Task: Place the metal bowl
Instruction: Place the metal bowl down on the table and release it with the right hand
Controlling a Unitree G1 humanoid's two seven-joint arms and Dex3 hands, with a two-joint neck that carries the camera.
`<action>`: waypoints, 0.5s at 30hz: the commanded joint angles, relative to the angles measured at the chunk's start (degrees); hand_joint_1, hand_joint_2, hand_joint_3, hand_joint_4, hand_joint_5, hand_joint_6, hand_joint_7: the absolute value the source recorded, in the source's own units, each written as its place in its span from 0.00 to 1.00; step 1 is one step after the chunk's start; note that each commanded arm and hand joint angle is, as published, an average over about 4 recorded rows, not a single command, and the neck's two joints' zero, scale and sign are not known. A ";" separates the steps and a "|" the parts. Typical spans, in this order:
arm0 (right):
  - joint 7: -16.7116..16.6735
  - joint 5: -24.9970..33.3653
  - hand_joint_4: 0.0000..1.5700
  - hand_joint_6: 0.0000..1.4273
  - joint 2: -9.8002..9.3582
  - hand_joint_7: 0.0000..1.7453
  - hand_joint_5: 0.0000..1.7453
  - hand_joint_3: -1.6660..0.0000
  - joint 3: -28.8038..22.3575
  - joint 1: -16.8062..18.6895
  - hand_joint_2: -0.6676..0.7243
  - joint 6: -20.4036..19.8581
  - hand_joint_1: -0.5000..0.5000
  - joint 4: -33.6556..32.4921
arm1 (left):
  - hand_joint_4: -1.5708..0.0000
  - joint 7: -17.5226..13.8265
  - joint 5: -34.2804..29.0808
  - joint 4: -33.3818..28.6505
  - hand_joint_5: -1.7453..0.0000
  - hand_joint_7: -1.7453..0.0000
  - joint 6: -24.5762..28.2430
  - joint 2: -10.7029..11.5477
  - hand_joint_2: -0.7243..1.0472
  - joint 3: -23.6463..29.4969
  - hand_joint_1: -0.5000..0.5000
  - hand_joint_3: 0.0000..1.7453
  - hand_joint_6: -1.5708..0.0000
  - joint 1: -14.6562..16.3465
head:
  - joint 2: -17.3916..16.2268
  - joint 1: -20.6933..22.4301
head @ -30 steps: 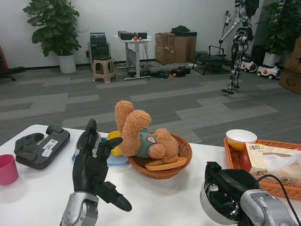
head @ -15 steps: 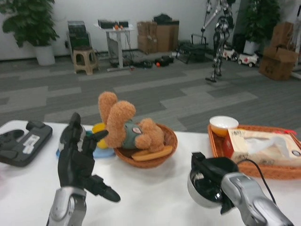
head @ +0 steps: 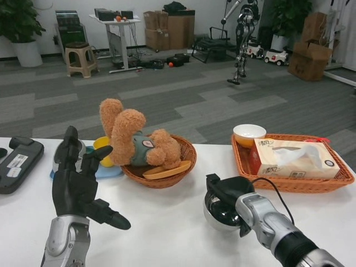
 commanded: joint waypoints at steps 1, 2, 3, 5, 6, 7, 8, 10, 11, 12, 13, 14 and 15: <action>-1.80 -0.36 0.59 0.00 0.43 0.88 0.47 0.10 1.82 -1.83 0.32 0.35 0.43 2.79 | 0.33 -0.03 -0.16 0.32 0.29 0.96 -0.30 -0.01 0.30 -0.19 0.04 0.00 1.00 -0.49 | -0.65 -0.69; -2.24 -0.38 0.59 0.00 0.52 0.88 0.47 0.10 2.61 -2.34 0.32 0.37 0.44 3.87 | 0.32 -0.03 -0.16 0.36 0.29 0.96 -0.30 -0.03 0.30 -0.21 0.04 0.00 1.00 -0.53 | -0.77 -0.87; -2.44 -0.36 0.60 0.00 0.57 0.88 0.49 0.10 3.10 -2.64 0.32 0.35 0.44 4.55 | 0.32 -0.03 -0.16 0.39 0.29 0.96 -0.30 -0.03 0.30 -0.21 0.04 0.00 1.00 -0.55 | -0.92 -1.08; -2.97 -0.29 0.60 0.00 0.90 0.88 0.50 0.10 3.91 -3.44 0.32 0.15 0.43 6.75 | 0.31 -0.03 -0.16 0.41 0.29 0.96 -0.30 -0.10 0.30 -0.21 0.04 0.00 1.00 -0.58 | -1.16 -1.41; -3.16 -0.27 0.59 0.00 1.07 0.88 0.50 0.10 4.11 -3.72 0.32 0.06 0.42 7.65 | 0.32 -0.03 -0.16 0.41 0.29 0.96 -0.30 -0.14 0.30 -0.21 0.04 0.00 1.00 -0.58 | -1.32 -1.54; -3.41 -0.25 0.58 0.00 1.27 0.88 0.50 0.10 4.53 -4.07 0.32 -0.03 0.42 8.72 | 0.32 -0.03 -0.16 0.41 0.29 0.96 -0.30 -0.19 0.30 -0.21 0.04 0.00 1.00 -0.58 | -1.51 -1.66; -3.52 -0.25 0.56 0.00 1.36 0.88 0.50 0.10 4.81 -4.23 0.32 -0.03 0.42 9.19 | 0.32 -0.03 -0.16 0.41 0.29 0.96 -0.30 -0.21 0.30 -0.21 0.04 0.00 1.00 -0.58 | -1.63 -1.70; -3.60 -0.25 0.51 0.00 1.40 0.88 0.50 0.10 5.60 -4.53 0.30 -0.03 0.42 9.80 | 0.32 -0.03 -0.20 0.41 0.29 0.96 -0.30 -0.21 0.30 -0.16 0.04 0.00 1.00 -0.58 | -1.94 -1.85; -3.60 -0.25 0.49 0.00 1.38 0.89 0.50 0.10 6.17 -4.73 0.28 0.00 0.42 10.11 | 0.31 -0.03 -0.22 0.43 0.29 0.96 -0.30 -0.21 0.30 -0.14 0.04 0.00 1.00 -0.58 | -2.02 -1.88; -3.60 -0.29 0.47 0.00 1.36 0.90 0.51 0.10 7.01 -4.97 0.27 0.06 0.42 10.53 | 0.31 -0.03 -0.24 0.47 0.29 0.96 -0.30 -0.21 0.30 -0.14 0.04 0.00 1.00 -0.58 | -2.13 -1.94; -3.60 -0.33 0.45 0.00 1.34 0.91 0.53 0.10 7.67 -5.13 0.27 0.13 0.42 10.81 | 0.31 -0.03 -0.24 0.52 0.29 0.96 -0.30 -0.21 0.30 -0.16 0.04 0.00 1.00 -0.58 | -2.10 -1.92; -3.60 -0.62 0.43 0.00 1.27 0.93 0.54 0.10 8.70 -5.33 0.26 0.22 0.42 11.12 | 0.31 -0.03 -0.27 0.56 0.29 0.96 -0.27 -0.21 0.30 -0.21 0.04 0.00 1.00 -0.58 | -2.13 -1.93; -3.60 -0.90 0.40 0.00 1.23 0.94 0.56 0.10 9.34 -5.41 0.25 0.28 0.42 11.25 | 0.31 -0.03 -0.29 0.58 0.29 0.96 -0.25 -0.21 0.30 -0.25 0.04 0.00 1.00 -0.58 | -2.10 -1.92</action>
